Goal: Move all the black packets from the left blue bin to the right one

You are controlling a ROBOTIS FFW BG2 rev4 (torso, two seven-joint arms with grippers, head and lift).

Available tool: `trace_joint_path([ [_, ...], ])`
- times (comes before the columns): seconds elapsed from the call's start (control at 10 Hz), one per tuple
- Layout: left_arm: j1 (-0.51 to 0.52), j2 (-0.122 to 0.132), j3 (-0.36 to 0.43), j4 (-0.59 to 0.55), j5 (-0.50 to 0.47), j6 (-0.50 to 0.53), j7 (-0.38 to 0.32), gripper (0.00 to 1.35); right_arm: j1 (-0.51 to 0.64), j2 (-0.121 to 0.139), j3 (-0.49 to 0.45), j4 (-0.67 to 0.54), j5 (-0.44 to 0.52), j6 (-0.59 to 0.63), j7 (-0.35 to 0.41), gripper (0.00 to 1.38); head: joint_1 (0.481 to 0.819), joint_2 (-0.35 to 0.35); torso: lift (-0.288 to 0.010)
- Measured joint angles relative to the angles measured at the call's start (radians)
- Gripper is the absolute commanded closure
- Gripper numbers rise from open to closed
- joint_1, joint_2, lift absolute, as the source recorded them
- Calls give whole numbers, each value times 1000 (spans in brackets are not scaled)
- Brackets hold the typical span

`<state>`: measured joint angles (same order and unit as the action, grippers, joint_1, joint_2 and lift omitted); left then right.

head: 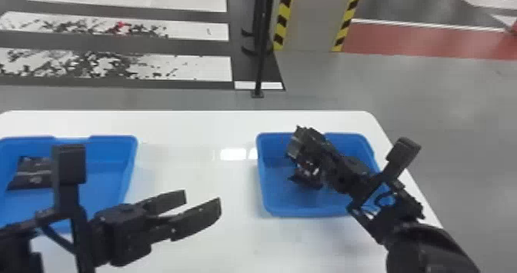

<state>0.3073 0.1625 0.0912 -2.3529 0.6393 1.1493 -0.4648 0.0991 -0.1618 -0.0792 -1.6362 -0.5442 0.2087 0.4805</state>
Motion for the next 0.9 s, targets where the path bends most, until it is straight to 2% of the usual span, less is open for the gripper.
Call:
trace_joint_path([
  [0.1, 7, -2, 19, -2, 0, -7, 0, 168, -17, 4, -19, 38, 49, -21, -14, 717, 695, -178, -138],
  [0.2, 10, -3, 43, -4, -7, -14, 0, 168, -20, 9, -39, 47, 98, -37, -26, 427, 695, -181, -138],
  [0.3, 7, -3, 75, -6, -23, -18, 0, 168, -5, 15, -50, 42, 125, -68, -40, 216, 695, -175, -138],
  [0.4, 0, -2, 120, -7, -45, -5, 2, 168, 39, 26, -58, 2, 149, -107, -61, 104, 695, -156, -138],
  [0.6, -34, 6, 223, -3, -105, 36, 13, 171, 201, 60, -83, -153, 212, -198, -96, 113, 695, -90, -138],
  [0.9, -130, 41, 355, 45, -145, 116, 41, 173, 446, 108, -86, -369, 278, -287, -133, 113, 695, 24, -138],
])
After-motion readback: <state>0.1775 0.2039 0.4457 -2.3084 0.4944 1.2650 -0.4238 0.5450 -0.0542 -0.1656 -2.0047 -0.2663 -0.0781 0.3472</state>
